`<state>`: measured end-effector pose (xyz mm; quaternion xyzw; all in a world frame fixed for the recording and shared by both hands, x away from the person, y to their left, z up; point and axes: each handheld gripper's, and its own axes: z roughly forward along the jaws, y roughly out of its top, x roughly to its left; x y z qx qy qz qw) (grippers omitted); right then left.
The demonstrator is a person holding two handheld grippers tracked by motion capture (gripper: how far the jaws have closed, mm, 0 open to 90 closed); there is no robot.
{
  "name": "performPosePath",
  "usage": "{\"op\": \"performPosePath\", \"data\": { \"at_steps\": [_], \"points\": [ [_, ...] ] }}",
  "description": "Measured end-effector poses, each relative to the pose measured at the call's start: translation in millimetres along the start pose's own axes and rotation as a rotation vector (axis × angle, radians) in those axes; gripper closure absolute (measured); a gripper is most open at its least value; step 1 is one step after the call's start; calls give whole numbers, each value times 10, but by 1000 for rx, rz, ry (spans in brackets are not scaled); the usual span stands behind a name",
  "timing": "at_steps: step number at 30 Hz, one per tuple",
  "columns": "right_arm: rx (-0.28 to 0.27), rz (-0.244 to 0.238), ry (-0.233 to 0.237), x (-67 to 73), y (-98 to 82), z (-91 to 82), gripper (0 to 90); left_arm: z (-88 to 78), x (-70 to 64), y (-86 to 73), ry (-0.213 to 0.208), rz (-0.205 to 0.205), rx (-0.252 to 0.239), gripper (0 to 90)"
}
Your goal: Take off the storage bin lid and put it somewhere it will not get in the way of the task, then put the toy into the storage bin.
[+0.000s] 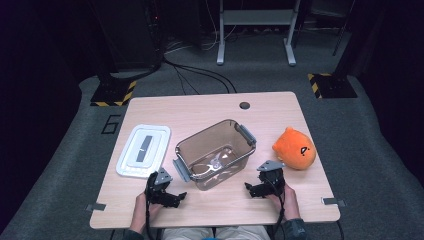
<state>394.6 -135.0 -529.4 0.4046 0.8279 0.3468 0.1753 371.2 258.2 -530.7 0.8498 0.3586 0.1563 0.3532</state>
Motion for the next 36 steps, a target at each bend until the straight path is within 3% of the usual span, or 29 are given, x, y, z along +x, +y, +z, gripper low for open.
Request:
{"op": "performPosePath", "data": {
  "at_steps": [2,5,6,10,11,15,19,36],
  "points": [
    [10,18,4,-8,-13,-12,0,4,-3,2,0,-4,-2,7],
    [15,-1,-1,-17,-18,-22,0,4,-2,3,0,-3,-1,7],
    [16,18,-3,-5,-12,-21,0,4,-2,3,0,-4,-1,7],
    [38,19,2,9,-4,-36,0,2,-5,3,1,-1,-1,7],
    [36,-8,9,4,-6,-44,0,1,-3,3,4,6,-2,8],
    [38,-23,8,55,2,-110,0,3,3,5,-1,0,3,7],
    [38,-68,8,62,63,-178,1,4,3,6,-1,1,2,7],
    [36,-94,8,-96,337,-461,11,4,1,5,0,0,3,6]
  ]
}}
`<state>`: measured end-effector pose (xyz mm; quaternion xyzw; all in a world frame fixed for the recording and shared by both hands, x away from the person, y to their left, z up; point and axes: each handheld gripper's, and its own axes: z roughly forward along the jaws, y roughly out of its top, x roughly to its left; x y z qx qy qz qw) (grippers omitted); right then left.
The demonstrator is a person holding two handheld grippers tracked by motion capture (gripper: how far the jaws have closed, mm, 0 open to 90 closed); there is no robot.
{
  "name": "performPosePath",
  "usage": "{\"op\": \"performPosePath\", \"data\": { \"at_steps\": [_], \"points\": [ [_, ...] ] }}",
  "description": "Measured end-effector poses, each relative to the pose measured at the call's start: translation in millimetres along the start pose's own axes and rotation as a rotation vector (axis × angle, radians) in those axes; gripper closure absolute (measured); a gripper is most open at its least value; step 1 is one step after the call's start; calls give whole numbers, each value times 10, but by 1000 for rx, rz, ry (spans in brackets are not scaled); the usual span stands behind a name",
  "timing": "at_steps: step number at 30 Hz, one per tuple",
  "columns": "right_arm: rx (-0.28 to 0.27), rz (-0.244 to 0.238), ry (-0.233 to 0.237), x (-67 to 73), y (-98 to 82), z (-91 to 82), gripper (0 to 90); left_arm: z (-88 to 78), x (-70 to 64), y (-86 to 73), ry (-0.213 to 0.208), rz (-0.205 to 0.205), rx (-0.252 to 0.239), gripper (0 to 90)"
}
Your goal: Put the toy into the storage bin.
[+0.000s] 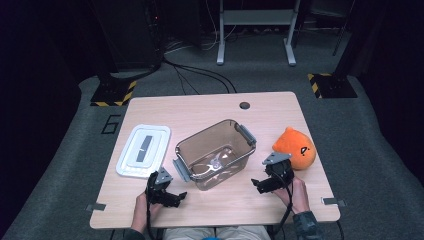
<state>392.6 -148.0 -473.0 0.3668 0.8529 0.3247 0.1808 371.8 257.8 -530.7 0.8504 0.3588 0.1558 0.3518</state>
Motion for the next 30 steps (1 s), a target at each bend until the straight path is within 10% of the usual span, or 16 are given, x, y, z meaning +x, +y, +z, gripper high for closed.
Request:
{"op": "performPosePath", "data": {
  "at_steps": [30],
  "points": [
    [-6,-21,-56,-419,380,-445,16,6,-1,0,9,-7,-6,6]
  ]
}}
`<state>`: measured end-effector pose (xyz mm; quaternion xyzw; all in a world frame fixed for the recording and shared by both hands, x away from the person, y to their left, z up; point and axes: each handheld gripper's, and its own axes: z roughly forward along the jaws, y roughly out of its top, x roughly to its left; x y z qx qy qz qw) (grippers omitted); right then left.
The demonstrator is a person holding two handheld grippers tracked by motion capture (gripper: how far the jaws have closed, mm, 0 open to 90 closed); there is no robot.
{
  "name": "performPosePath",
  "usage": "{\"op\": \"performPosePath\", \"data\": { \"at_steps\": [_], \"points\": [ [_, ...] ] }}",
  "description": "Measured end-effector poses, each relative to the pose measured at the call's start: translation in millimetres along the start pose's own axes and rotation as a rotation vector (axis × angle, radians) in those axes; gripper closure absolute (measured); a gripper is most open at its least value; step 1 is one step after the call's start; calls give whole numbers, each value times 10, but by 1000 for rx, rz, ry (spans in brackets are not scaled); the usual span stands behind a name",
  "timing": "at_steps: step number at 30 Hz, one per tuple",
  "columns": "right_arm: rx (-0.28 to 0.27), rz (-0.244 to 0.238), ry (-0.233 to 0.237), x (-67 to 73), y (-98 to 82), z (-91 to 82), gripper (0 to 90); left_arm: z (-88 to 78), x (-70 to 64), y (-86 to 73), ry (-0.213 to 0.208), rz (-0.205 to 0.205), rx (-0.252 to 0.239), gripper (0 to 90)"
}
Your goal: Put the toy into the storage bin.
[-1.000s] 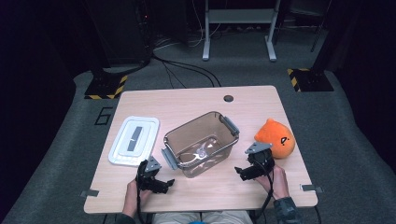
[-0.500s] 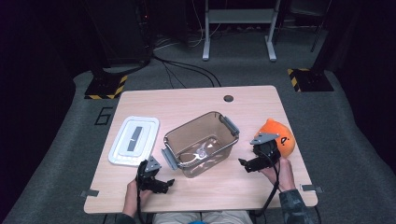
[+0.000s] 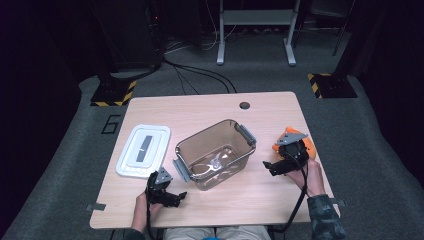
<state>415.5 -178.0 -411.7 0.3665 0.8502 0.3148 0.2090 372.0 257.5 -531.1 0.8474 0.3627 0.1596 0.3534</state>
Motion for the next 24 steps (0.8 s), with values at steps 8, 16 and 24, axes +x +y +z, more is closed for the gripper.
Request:
{"op": "performPosePath", "data": {
  "at_steps": [8,16,24],
  "points": [
    [-28,2,-42,-193,74,-153,21,1,0,0,0,-1,-1,6],
    [-15,42,-68,-470,6,-166,7,2,-1,-1,-2,-3,-3,6],
    [33,91,-78,-710,-89,-55,0,2,0,-1,-1,-3,-3,7]
  ]
}}
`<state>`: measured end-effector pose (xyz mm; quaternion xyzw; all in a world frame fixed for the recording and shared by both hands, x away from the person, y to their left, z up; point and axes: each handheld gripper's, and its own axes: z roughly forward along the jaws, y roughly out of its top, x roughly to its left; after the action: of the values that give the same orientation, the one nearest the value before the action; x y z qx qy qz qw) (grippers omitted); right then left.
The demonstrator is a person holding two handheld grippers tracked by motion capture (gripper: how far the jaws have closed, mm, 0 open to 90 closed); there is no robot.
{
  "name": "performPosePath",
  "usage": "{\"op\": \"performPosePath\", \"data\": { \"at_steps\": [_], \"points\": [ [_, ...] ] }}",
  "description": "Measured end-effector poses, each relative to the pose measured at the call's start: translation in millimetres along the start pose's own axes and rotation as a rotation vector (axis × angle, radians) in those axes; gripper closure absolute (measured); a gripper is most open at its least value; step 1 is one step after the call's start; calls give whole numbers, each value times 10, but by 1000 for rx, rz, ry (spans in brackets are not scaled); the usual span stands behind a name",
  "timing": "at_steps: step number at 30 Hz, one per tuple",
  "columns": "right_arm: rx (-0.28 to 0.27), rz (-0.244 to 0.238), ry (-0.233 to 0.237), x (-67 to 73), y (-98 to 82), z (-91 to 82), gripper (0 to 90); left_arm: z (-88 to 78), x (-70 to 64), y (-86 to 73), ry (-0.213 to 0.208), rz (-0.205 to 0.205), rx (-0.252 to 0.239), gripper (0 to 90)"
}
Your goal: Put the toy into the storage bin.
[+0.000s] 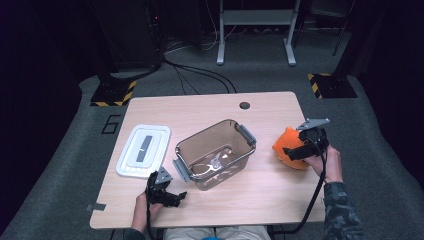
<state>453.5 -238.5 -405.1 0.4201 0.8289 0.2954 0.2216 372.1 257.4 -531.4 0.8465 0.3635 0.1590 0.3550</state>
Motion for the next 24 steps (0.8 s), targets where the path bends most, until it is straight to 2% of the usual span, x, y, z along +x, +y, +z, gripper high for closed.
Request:
{"op": "performPosePath", "data": {
  "at_steps": [6,11,15,19,24],
  "points": [
    [34,5,-12,-112,13,124,3,0,0,0,0,-1,0,6],
    [55,-4,-9,-182,24,203,91,0,0,0,0,-1,0,6],
    [106,-2,-15,-210,13,275,163,0,1,0,0,0,0,7],
    [128,1,-8,-242,-2,320,307,0,0,0,0,0,0,6],
    [142,39,-2,-223,-10,329,534,0,0,0,0,0,0,6]
  ]
}}
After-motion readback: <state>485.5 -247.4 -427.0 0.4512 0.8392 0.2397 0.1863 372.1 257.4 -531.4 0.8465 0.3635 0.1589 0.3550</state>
